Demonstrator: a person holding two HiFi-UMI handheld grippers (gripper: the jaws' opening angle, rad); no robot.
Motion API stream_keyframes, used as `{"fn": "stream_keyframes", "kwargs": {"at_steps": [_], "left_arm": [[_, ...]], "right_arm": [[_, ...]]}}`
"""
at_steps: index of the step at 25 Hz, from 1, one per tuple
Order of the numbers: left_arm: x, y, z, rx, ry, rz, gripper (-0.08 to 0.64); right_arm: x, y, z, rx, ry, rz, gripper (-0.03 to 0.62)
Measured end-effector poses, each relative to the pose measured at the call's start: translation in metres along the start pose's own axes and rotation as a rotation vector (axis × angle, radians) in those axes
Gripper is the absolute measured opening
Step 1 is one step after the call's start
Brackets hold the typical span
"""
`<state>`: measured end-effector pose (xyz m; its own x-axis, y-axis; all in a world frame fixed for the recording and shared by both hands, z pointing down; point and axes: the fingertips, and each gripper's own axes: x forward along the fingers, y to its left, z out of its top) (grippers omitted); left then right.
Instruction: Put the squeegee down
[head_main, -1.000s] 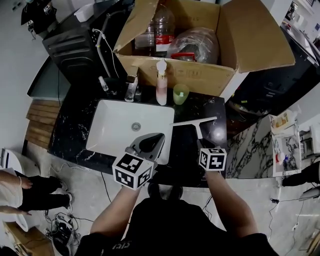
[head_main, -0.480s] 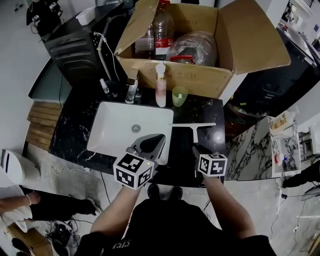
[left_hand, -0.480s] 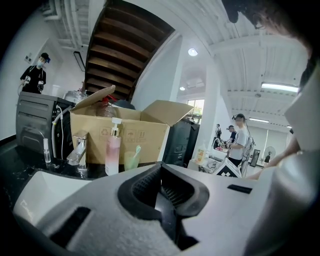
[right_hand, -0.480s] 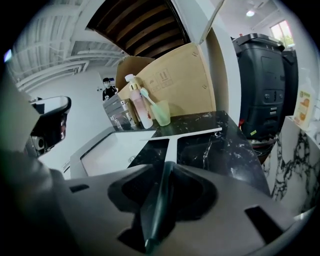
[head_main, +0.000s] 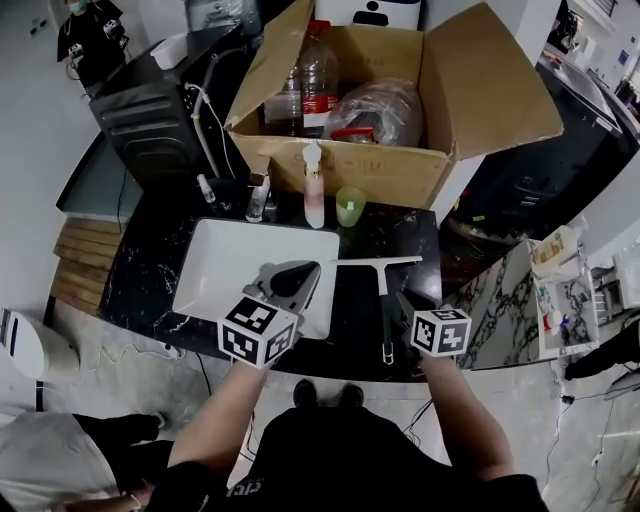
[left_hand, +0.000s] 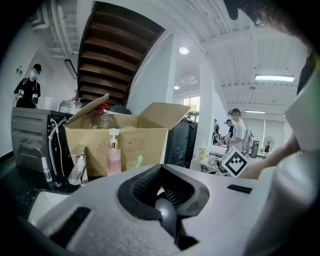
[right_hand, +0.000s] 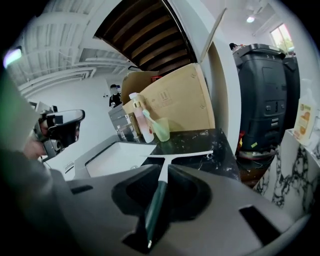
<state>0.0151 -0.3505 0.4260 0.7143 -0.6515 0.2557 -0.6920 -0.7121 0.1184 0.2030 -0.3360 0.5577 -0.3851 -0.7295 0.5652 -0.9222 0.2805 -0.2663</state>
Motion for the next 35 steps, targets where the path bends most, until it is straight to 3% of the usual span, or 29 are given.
{"fn": "stream_keyframes", "kwargs": {"at_steps": [7, 14, 22, 29, 35], "left_arm": [[0.006, 0.002, 0.014, 0.043, 0.022, -0.036, 0.011], [0.003, 0.011, 0.032, 0.06, -0.001, -0.004, 0.015], [-0.011, 0.028, 0.053, 0.042, -0.072, 0.068, 0.015], [-0.026, 0.039, 0.06, 0.029, -0.11, 0.121, 0.015], [-0.027, 0.036, 0.057, 0.024, -0.108, 0.124, 0.014]], "right_arm": [[-0.024, -0.001, 0.04, -0.07, -0.064, 0.03, 0.032], [-0.046, 0.011, 0.073, -0.123, -0.126, 0.076, 0.006], [-0.091, 0.031, 0.127, -0.241, -0.342, 0.066, 0.006], [-0.13, 0.042, 0.152, -0.237, -0.511, 0.067, 0.005], [-0.132, 0.044, 0.149, -0.231, -0.526, 0.082, 0.003]]}}
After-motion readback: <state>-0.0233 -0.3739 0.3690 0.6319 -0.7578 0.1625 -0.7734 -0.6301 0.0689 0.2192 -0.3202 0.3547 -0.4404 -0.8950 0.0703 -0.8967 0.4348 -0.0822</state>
